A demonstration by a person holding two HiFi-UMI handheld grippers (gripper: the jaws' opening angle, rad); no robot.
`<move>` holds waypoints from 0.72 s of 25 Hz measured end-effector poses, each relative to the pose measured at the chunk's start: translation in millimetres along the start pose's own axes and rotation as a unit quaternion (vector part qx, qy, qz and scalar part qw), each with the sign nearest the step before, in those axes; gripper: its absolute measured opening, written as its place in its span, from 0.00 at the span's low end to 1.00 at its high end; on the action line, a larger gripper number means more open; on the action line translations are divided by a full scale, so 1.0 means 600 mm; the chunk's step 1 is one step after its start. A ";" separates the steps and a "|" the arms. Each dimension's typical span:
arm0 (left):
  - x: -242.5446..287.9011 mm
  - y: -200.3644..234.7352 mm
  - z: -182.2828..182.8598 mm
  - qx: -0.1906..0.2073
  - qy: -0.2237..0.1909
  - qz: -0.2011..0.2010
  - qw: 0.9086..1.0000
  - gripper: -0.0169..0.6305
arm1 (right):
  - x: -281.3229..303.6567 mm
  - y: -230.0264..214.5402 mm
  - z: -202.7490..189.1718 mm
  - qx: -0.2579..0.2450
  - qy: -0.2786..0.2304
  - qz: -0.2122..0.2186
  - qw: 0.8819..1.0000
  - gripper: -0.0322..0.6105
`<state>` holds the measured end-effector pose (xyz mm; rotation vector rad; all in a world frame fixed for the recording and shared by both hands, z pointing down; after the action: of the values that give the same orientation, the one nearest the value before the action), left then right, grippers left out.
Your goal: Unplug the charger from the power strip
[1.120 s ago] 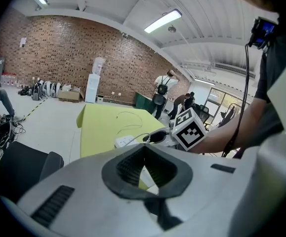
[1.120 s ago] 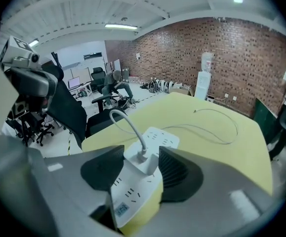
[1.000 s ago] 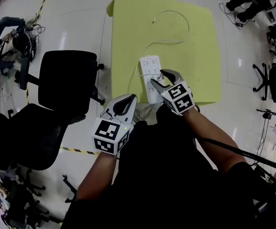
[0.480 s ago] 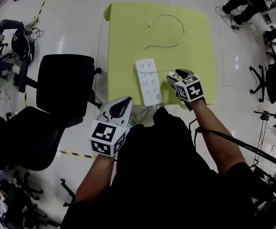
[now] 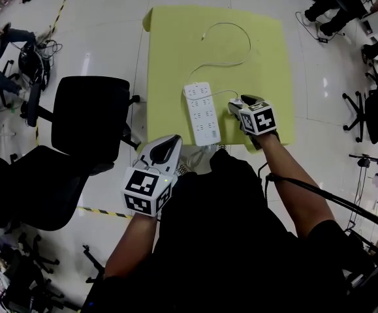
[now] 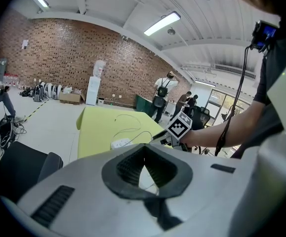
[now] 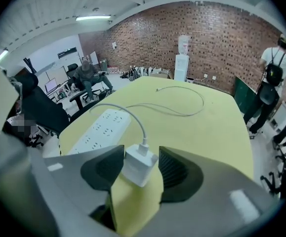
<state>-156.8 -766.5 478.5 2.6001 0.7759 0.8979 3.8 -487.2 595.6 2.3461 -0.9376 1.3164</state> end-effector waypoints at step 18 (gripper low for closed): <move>-0.004 -0.041 0.001 0.022 0.004 -0.057 0.998 0.04 | -0.211 0.050 -0.003 0.088 -0.190 0.030 0.977 0.05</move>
<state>-167.7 -747.5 466.5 2.5609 0.9470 0.8691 -64.3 -458.5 488.8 2.7922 -1.0400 1.0233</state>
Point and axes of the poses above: the fingertips, and each gripper's own axes: x forward along the fingers, y to its left, z out of its top, the point moved 10 cm from there along -x, backward along the fingers, and after that the axes turned 5 degrees about -x, right-handed, at the moved point
